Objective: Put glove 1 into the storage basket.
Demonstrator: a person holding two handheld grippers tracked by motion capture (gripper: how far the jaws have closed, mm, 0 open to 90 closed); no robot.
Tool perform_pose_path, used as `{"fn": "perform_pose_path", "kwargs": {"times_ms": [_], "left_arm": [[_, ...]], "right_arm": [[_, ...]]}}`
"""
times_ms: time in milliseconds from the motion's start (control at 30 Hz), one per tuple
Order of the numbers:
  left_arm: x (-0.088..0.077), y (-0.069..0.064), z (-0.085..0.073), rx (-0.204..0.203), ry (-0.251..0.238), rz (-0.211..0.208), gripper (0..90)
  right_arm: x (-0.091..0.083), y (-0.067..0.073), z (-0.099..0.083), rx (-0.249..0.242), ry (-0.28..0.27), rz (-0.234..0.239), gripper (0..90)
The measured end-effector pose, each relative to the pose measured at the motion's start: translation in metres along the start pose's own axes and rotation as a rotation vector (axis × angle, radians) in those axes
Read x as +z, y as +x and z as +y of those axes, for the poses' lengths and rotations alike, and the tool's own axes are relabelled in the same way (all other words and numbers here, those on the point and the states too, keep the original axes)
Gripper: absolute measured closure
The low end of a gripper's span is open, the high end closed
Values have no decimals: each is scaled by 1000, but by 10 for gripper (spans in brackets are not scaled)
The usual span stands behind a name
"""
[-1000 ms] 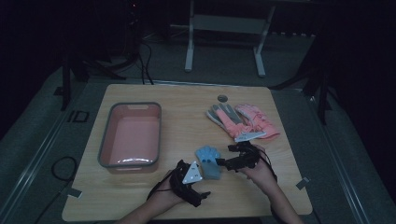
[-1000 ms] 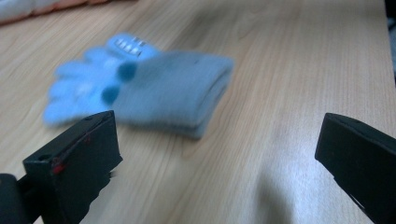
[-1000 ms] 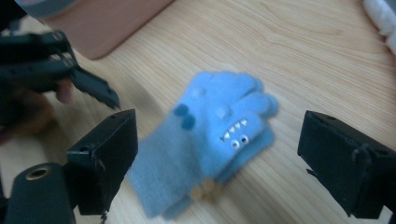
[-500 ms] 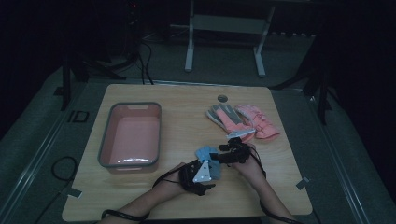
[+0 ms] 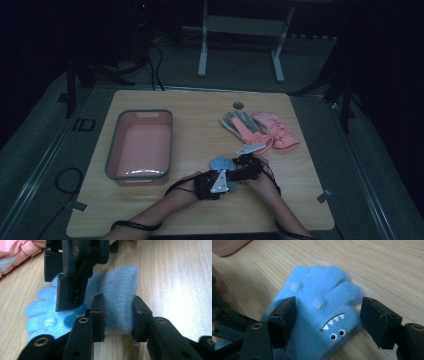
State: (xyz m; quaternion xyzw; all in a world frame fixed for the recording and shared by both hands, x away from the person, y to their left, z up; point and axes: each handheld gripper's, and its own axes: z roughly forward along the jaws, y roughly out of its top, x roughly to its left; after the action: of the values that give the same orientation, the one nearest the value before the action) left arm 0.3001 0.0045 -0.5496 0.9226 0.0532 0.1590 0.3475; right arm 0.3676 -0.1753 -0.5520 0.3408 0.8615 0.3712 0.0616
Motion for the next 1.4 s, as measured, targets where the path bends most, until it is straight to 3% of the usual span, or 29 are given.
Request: {"fn": "perform_pose_path", "kwargs": {"times_ms": [100, 133, 167, 200, 333, 400, 567, 767, 900, 1133, 1400], "left_arm": [[0, 3, 0, -24, 0, -16, 735], [0, 8, 0, -65, 0, -44, 735], [0, 10, -1, -74, -2, -54, 747], [0, 11, -1, -77, -3, -62, 747], [0, 15, -1, -91, 1, -87, 762], [-1, 15, 0, -94, 3, -84, 771], [-10, 21, 2, -118, 18, -84, 778], [-31, 26, 15, -94, 14, -51, 780], [-47, 33, 21, -98, -1, -39, 781], [-72, 47, 30, -73, 14, 6, 781], [-95, 61, 26, -72, 37, 38, 781]], "right_arm": [[1, 2, -1, -25, -9, 8, 365], [0, 2, -2, -28, -14, 23, 428], [1, 0, -3, -11, -23, 77, 555], [1, 0, -3, -11, -23, 77, 555], [4, 0, -2, 19, -12, 146, 728], [4, 3, 1, 33, 2, 132, 781], [-2, 1, 6, 87, -14, 133, 813], [-14, 9, 23, 52, -53, 126, 824], [-23, 10, 35, 58, -90, 146, 825], [-35, 15, 61, 49, -136, 152, 827], [-35, 28, 93, 17, -157, 167, 828]]}}
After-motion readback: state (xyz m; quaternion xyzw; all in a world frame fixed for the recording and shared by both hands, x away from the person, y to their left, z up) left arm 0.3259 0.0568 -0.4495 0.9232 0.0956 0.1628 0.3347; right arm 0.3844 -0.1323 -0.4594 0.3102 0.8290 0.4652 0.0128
